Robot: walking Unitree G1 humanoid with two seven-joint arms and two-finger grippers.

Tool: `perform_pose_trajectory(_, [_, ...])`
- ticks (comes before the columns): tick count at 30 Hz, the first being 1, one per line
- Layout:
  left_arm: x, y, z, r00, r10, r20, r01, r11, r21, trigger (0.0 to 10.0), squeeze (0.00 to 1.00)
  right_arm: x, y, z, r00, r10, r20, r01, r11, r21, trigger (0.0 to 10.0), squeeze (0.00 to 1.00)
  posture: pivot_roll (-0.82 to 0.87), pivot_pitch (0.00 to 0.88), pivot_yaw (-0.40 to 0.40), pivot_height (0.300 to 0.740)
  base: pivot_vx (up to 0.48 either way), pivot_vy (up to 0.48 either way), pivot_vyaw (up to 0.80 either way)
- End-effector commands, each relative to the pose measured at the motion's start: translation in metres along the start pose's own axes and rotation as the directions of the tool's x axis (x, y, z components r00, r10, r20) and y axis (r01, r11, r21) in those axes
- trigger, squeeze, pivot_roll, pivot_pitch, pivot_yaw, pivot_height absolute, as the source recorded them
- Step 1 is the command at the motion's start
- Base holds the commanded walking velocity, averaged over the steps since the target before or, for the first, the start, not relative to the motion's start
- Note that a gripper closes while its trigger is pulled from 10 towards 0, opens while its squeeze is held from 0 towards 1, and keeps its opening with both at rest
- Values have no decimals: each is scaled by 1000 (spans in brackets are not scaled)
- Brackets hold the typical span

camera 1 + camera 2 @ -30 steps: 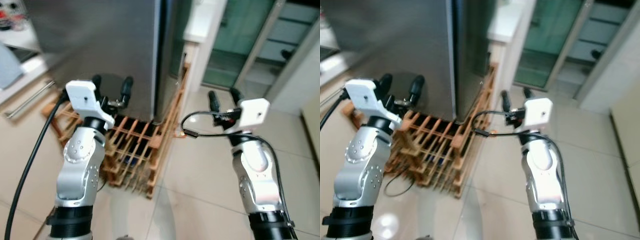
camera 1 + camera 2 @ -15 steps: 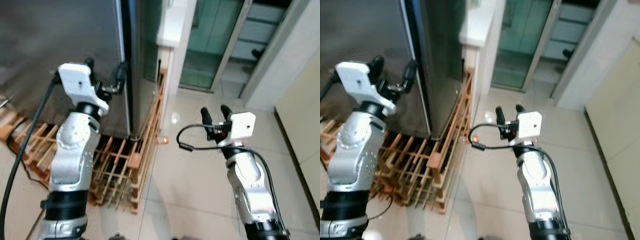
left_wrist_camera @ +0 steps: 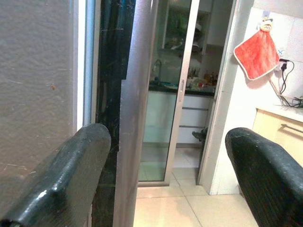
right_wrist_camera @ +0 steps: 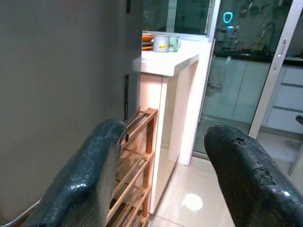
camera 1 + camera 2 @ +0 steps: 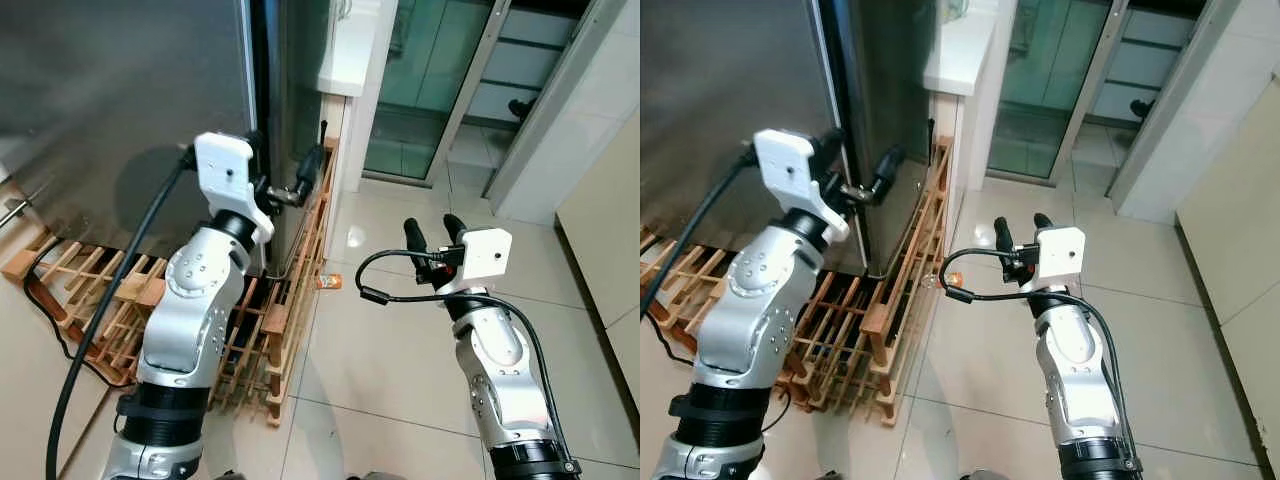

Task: Restocking fridge

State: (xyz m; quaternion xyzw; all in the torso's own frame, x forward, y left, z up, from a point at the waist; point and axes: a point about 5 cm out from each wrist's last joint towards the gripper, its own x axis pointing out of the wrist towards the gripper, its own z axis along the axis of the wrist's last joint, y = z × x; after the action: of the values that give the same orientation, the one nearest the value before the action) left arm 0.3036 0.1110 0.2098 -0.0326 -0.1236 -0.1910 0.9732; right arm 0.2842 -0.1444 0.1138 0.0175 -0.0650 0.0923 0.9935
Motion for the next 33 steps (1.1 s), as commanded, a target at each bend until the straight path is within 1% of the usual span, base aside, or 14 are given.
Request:
perform_pose_trajectory(1, [-2,-3,-1,1000,-19,-22,19,1000,11,10000,0,-3,-2,-7,999,-8,-35,8,1000,7,10000,0,0,0,-53,740,0,0,0])
perform_pose_trajectory(7, [0,1,-13,996,31,-89,-29,999,20,10000,0,0,-1,-8,999,-5,-42,5,1000,8,10000,0,3,0,-55,740,0,0,0])
perform_pose_trajectory(9, [1,8,-21,988,86,-127,-90,995,-30,10000,0,0,-2,-8,999,-6,-42,6,1000,7,10000,0,-5,0,-53,740,0,0,0])
perform_pose_trajectory(10, [0,11,-24,984,107,-143,-114,993,-41,10000,0,0,-2,-8,999,-7,-42,7,1000,6,10000,0,-5,0,-53,740,0,0,0])
perform_pose_trajectory(11, [0,11,-24,984,107,-143,-114,993,-41,10000,0,0,-2,-8,999,-7,-42,7,1000,6,10000,0,-5,0,-53,740,0,0,0])
perform_pose_trajectory(12, [0,16,-27,976,144,-164,-159,984,-83,10000,0,-1,-4,-9,999,-11,-45,12,1000,4,10000,0,-7,0,-54,740,0,0,0])
perform_pose_trajectory(14, [0,17,-27,973,156,-168,-177,978,-114,10000,0,-2,-5,-10,999,-14,-49,14,1000,2,10000,0,-9,0,-54,740,0,0,0])
perform_pose_trajectory(16, [2,14,-26,977,143,-161,-164,979,-124,10000,0,-2,-5,-10,999,-15,-52,15,1000,2,10000,0,-9,0,-56,740,0,0,0])
perform_pose_trajectory(21, [8,-1,-19,990,79,-120,-95,987,-131,10000,0,-1,-4,-10,999,-12,-53,12,1000,1,10000,0,-8,0,-58,740,0,0,0])
perform_pose_trajectory(22, [8,-1,-19,990,79,-120,-95,987,-131,10000,0,-1,-4,-10,999,-12,-53,12,1000,1,10000,0,-8,0,-58,740,0,0,0])
perform_pose_trajectory(23, [10,-6,-15,994,51,-100,-66,987,-150,10000,0,-1,-4,-10,999,-11,-52,11,1000,0,10000,0,-9,0,-58,740,0,0,0])
perform_pose_trajectory(25, [10,-10,-11,997,15,-80,-28,987,-161,10000,0,-1,-5,-10,999,-12,-53,12,1000,-2,10000,0,-10,0,-57,740,0,0,0])
perform_pose_trajectory(28, [9,-15,-6,998,-16,-68,5,987,-160,10000,0,-2,-6,-11,998,-13,-57,13,1000,-4,10000,0,-10,0,-58,740,0,0,0])
perform_pose_trajectory(33, [10,-18,-5,998,-31,-62,21,986,-164,10000,0,-3,-5,-13,998,-11,-61,11,1000,-5,10000,0,-8,0,-59,740,0,0,0])
